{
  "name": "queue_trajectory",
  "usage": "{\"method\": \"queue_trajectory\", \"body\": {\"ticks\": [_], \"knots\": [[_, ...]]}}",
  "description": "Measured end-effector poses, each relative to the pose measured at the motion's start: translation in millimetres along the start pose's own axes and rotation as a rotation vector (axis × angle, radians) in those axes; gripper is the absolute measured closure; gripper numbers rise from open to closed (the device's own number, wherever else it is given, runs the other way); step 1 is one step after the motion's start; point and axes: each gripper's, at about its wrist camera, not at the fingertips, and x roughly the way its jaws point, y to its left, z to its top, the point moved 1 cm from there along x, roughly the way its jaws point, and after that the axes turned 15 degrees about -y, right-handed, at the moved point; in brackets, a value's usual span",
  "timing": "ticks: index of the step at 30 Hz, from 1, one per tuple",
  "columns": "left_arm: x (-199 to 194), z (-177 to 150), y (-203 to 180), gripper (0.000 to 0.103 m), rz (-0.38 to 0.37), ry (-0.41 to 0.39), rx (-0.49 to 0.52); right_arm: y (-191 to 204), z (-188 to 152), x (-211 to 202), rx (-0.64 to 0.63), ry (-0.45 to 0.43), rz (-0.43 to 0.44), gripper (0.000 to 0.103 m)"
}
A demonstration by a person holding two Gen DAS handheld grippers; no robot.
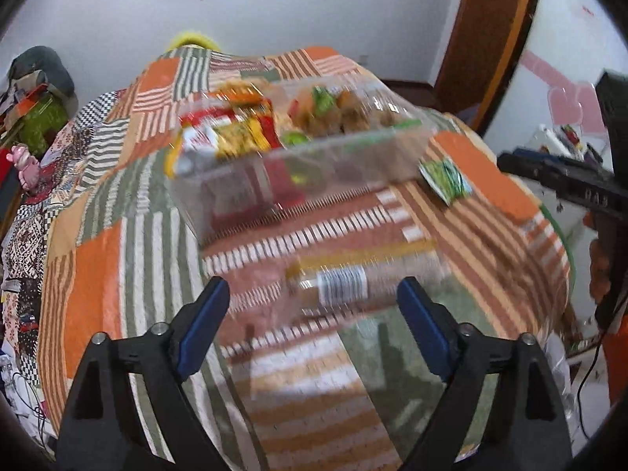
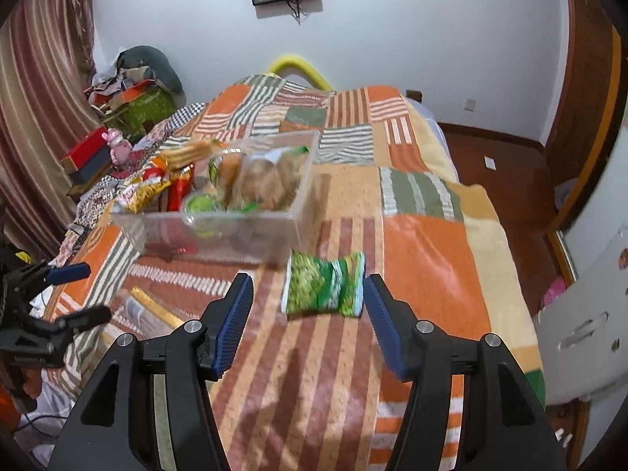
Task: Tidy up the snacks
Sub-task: 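Grasp wafer-roll pack with left tool while right tool grasps green pea bag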
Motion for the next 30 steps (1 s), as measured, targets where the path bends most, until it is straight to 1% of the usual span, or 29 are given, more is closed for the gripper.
{"method": "queue_trajectory", "body": {"ticks": [2,5,6,8,10,15,17,19,22,25,30], "knots": [[4.0,-8.4,-5.0,0.013,-0.008,0.020,0.014,-2.7,-4.8,-1.2,0.008,0.009,-0.001,0.048],[15.3,-14.5,-13.2,0.013,0.011,0.051,0.056,-4.9,-10.6,-0.1,0.015,0.024,-0.002,0.046],[19.6,-14.6,-15.6,0.013,0.016,0.058,0.068,-5.4,-12.0,1.5,0.015,0.028,-0.004,0.044],[26.8,-12.3,-20.0,0.012,0.020,0.061,0.091,-6.4,-15.1,2.8,0.015,0.032,-0.006,0.041],[36.4,-8.7,-26.7,0.010,0.046,0.052,0.127,-7.7,-17.3,5.3,0.016,0.036,-0.004,0.038],[56.2,0.0,-43.4,0.007,-0.009,0.053,0.189,-11.9,-19.2,15.8,0.014,0.055,-0.003,0.037],[65.7,2.3,-49.4,0.006,-0.051,0.059,0.199,-14.3,-19.2,21.1,0.008,0.064,-0.005,0.037],[75.8,2.2,-51.7,0.006,-0.077,0.078,0.193,-17.3,-19.8,27.1,0.006,0.074,-0.010,0.034],[88.8,1.7,-49.5,0.006,-0.086,0.100,0.175,-23.7,-20.3,37.3,0.023,0.094,-0.005,0.033],[94.4,-0.6,-38.6,0.007,-0.094,0.092,0.115,-27.4,-21.1,48.1,0.038,0.122,0.008,0.033],[87.3,-5.5,-20.8,0.021,-0.061,0.065,0.076,-23.3,-23.6,63.5,0.022,0.153,0.016,0.033]]}}
